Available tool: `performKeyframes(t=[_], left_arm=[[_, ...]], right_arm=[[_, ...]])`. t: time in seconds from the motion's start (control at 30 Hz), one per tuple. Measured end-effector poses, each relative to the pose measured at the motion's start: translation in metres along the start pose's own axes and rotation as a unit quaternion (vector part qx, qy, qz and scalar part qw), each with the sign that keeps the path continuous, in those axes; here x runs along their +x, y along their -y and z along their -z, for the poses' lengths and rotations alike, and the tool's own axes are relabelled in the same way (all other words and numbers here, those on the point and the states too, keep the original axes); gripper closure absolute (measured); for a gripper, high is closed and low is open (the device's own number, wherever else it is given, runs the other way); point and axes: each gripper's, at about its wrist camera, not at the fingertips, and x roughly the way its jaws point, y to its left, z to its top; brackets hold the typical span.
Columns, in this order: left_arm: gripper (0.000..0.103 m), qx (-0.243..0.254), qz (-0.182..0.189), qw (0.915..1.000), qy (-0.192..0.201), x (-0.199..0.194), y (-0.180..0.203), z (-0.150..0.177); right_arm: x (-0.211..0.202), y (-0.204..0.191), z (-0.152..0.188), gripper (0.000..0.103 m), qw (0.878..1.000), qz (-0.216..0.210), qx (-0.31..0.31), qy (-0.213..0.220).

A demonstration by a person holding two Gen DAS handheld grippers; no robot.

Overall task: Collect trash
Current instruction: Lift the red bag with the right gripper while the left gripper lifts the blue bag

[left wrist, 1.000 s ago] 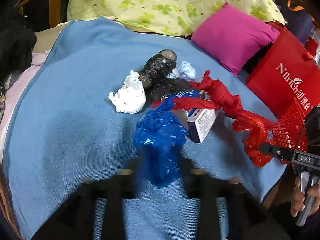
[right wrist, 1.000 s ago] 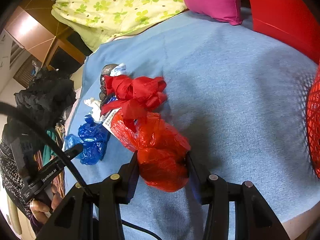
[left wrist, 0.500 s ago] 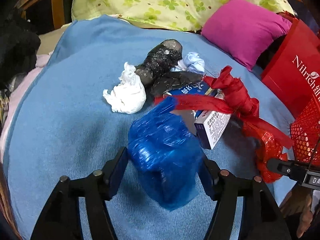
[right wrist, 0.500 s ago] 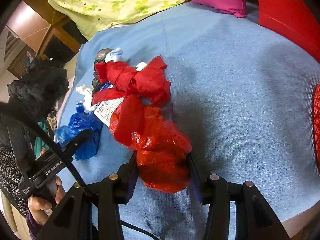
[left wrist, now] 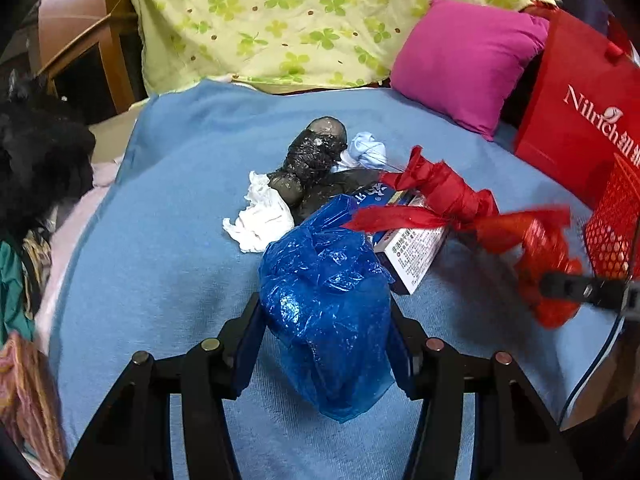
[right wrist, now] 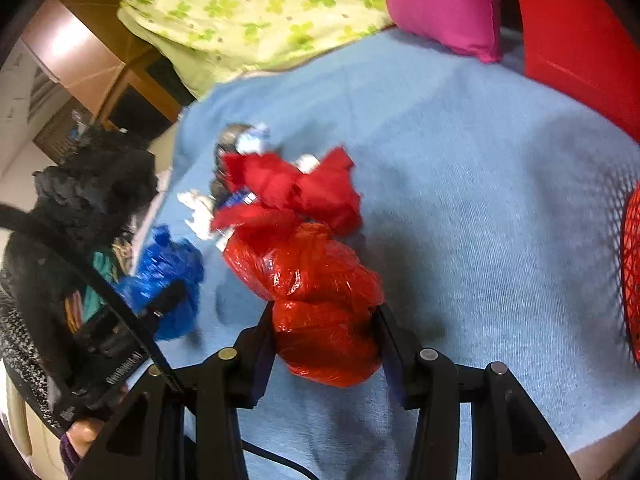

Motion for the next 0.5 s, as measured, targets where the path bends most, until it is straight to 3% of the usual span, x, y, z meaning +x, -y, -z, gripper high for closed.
performKeyframes(t=[0.23, 0.5], left_arm=[[0.046, 0.028, 0.001, 0.9996, 0.01, -0.007, 0.014, 0.001], [0.046, 0.063, 0.001, 0.9977, 0.024, -0.014, 0.04, 0.001]], right_arm=[[-0.027, -0.006, -0.005, 0.053, 0.997, -0.036, -0.005, 0.065], [-0.052, 0.008, -0.01, 0.052, 0.991, -0.04, 0.029, 0.122]])
